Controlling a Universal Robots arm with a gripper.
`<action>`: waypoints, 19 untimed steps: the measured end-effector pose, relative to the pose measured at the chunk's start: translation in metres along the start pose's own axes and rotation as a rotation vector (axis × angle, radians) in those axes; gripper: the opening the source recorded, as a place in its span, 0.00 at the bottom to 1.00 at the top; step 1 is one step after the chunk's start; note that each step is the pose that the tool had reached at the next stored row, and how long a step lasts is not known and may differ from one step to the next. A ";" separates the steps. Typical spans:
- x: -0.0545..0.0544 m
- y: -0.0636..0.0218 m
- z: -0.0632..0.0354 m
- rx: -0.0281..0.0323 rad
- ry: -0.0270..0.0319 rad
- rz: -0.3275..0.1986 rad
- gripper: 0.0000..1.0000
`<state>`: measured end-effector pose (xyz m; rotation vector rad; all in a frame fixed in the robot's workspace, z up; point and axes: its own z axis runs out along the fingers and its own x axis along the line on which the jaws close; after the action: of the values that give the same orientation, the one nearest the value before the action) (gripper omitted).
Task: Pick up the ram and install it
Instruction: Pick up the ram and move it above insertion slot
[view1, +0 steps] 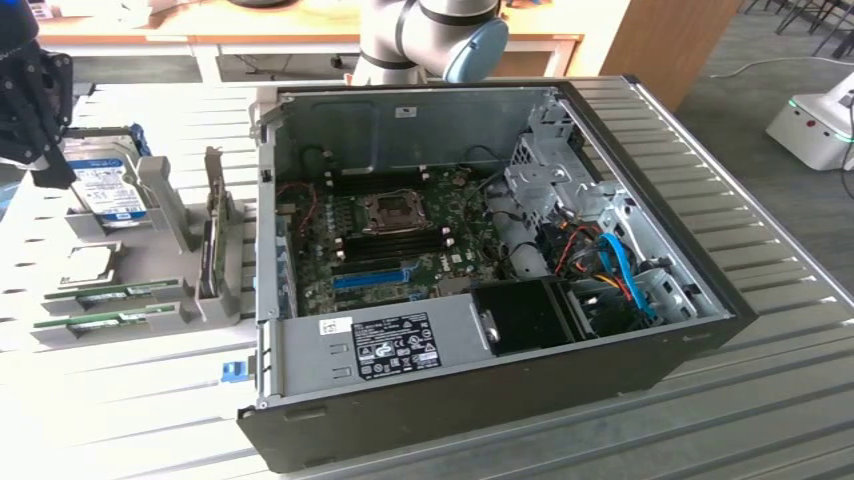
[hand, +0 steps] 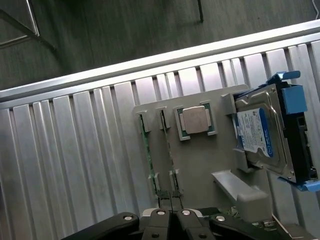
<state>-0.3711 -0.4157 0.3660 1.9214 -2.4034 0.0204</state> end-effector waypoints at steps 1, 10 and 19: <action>0.000 0.0000 0.0000 0.0008 0.0008 -0.012 0.11; 0.000 0.0000 0.0008 0.0065 0.0053 -0.102 0.11; 0.000 0.0000 0.0017 0.0112 0.0098 -0.174 0.11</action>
<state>-0.3712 -0.4156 0.3643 2.1219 -2.2260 0.0346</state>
